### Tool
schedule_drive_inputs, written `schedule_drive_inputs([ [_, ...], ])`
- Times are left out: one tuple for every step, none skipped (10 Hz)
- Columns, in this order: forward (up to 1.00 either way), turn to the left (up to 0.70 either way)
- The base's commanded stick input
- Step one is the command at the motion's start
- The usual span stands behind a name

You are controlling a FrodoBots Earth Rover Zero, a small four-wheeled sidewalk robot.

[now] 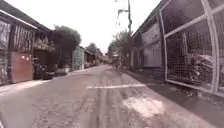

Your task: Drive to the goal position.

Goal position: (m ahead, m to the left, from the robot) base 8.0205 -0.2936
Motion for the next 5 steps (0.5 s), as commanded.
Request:
schedule_drive_inputs([
  [0.70, 0.01],
  [0.70, 0.01],
  [0.70, 0.01],
  [0.70, 0.01],
  [0.70, 0.01],
])
